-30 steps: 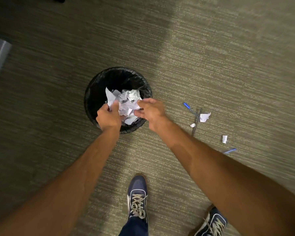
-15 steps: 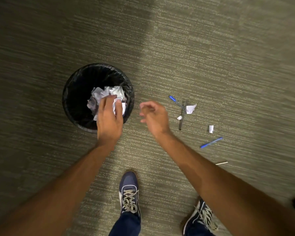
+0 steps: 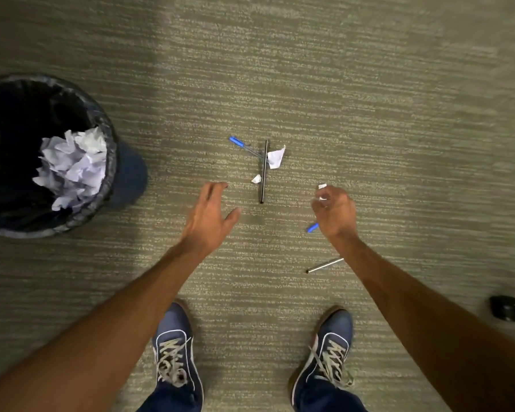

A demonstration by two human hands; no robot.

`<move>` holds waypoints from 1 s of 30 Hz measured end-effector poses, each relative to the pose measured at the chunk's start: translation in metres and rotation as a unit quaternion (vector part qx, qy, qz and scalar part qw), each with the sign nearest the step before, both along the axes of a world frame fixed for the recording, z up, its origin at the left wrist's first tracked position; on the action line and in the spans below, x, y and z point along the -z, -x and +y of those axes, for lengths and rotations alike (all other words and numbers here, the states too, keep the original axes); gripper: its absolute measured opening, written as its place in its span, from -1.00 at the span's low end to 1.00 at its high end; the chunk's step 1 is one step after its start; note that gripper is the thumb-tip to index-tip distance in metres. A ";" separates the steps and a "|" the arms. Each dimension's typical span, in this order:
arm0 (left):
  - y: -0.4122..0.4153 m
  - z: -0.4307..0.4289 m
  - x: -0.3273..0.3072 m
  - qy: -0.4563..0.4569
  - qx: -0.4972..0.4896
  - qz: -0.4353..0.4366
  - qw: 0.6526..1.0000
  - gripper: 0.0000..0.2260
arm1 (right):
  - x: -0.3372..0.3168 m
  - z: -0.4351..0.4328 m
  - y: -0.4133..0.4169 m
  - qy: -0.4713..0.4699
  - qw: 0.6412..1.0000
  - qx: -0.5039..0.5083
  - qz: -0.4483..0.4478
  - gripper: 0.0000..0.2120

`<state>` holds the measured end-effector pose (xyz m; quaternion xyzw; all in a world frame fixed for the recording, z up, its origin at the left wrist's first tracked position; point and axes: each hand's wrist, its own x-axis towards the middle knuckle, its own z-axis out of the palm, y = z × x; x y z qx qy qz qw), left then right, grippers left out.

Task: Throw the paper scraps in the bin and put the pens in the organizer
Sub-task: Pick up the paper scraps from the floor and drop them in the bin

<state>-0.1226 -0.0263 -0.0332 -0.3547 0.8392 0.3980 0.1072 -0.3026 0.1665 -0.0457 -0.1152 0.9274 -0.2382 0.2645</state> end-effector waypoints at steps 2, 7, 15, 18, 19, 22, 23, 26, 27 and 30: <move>0.016 0.007 0.024 -0.033 -0.027 -0.019 0.999 -0.40 | 0.021 0.010 0.017 -0.018 0.999 -0.025 0.011 -0.75; 0.054 0.012 0.088 -0.058 -0.054 -0.016 0.997 -0.42 | 0.075 0.013 0.050 -0.114 0.987 -0.108 0.033 -0.57; 0.096 0.019 0.146 0.039 -0.055 0.000 0.998 -0.58 | 0.128 0.009 0.057 -0.093 0.989 -0.086 0.080 -0.62; 0.101 0.020 0.153 0.055 -0.052 0.002 0.997 -0.80 | 0.133 0.011 0.060 -0.072 0.988 -0.087 0.103 -0.68; 0.101 0.019 0.153 0.060 -0.054 -0.001 0.997 -0.88 | 0.133 0.010 0.063 -0.064 0.989 -0.083 0.103 -0.70; 0.102 0.017 0.153 0.062 -0.073 0.006 0.995 -0.97 | 0.126 -0.004 0.067 -0.008 0.989 -0.102 0.110 -0.54; 0.101 0.016 0.152 0.060 -0.078 0.011 0.995 -0.96 | 0.123 -0.012 0.068 0.016 0.986 -0.126 0.108 -0.44; 0.096 0.013 0.146 0.055 -0.089 0.028 0.994 -0.93 | 0.113 -0.041 0.067 0.033 0.966 -0.240 0.093 -0.36; 0.095 0.012 0.145 0.053 -0.092 0.036 0.994 -0.93 | 0.111 -0.049 0.067 0.029 0.954 -0.282 0.096 -0.38; 0.093 0.011 0.139 0.045 -0.101 0.059 0.992 -0.90 | 0.112 -0.068 0.069 0.042 0.926 -0.357 0.113 -0.35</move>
